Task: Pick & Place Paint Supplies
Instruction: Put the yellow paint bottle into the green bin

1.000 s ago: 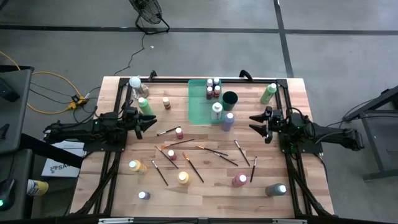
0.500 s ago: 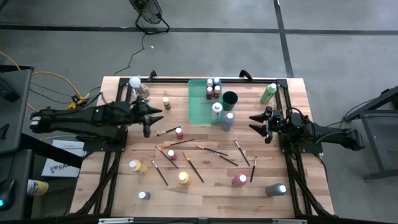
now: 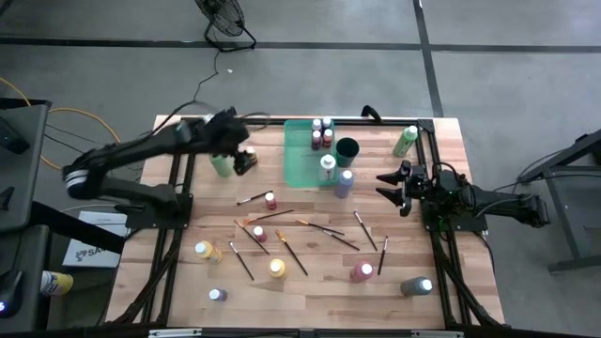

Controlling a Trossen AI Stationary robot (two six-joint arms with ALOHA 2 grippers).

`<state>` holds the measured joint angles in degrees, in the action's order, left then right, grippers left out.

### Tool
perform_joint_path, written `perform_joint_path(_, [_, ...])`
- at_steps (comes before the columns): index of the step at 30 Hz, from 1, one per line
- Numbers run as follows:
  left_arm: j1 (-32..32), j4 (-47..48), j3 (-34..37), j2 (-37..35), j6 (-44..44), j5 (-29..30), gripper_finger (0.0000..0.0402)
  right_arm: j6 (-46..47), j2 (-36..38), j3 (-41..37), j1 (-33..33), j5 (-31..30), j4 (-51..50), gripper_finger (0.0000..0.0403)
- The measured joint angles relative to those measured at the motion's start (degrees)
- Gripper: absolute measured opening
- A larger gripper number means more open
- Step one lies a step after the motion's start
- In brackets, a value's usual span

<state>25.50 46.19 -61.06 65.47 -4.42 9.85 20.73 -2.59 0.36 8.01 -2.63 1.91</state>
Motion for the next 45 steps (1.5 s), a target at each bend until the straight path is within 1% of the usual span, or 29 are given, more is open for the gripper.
perform_joint_path(2, [1.64, 6.11, -6.31, 6.66, -0.25, -0.10, 0.0278, 0.00, 0.01, 0.00, -0.01, 0.01, 0.01, 0.0223])
perform_joint_path(5, [3.23, 13.34, -13.87, 15.70, -0.32, -0.24, 0.0279, 0.00, 0.00, 0.00, 0.00, 0.02, 0.00, 0.0223])
perform_joint_path(8, [3.82, 17.41, -19.54, 22.74, -0.42, -0.76, 0.0276, 0.00, 0.00, 0.00, 0.00, 0.00, 0.02, 0.0223])
perform_joint_path(11, [4.59, 20.28, -22.75, 27.06, -2.05, -1.41, 0.0273, 0.00, 0.00, 0.00, -0.01, 0.02, 0.01, 0.0223])
perform_joint_path(16, [5.66, 22.18, -23.62, 29.99, -6.17, -1.30, 0.0271, 0.00, 0.00, 0.00, 0.00, 0.00, 0.00, 0.0223])
perform_joint_path(23, [7.16, 24.69, -23.56, 32.46, -9.31, -0.26, 0.0271, 0.00, 0.01, -0.02, -0.01, 0.02, 0.01, 0.0223])
perform_joint_path(34, [7.93, 23.81, -23.42, 35.97, -8.88, -0.36, 0.0271, 0.00, 0.00, -0.02, -0.01, 0.02, 0.00, 0.0223])
perform_joint_path(38, [8.32, 20.48, -20.58, 36.07, -8.03, -1.85, 0.0271, 0.00, 0.00, -0.02, -0.02, 0.02, 0.02, 0.0223])
perform_joint_path(40, [8.32, 20.57, -19.79, 36.07, -7.92, -2.09, 0.0270, 0.00, 0.00, -0.02, -0.02, 0.01, 0.01, 0.0223])
perform_joint_path(42, [8.30, 20.45, -19.72, 36.07, -7.89, -2.03, 0.0265, 0.00, 0.00, -0.02, -0.02, 0.00, 0.02, 0.0223])
perform_joint_path(45, [8.30, 20.13, -19.72, 36.07, -7.88, -2.03, 0.0246, 0.00, 0.01, -0.02, -0.01, 0.01, 0.01, 0.0223])
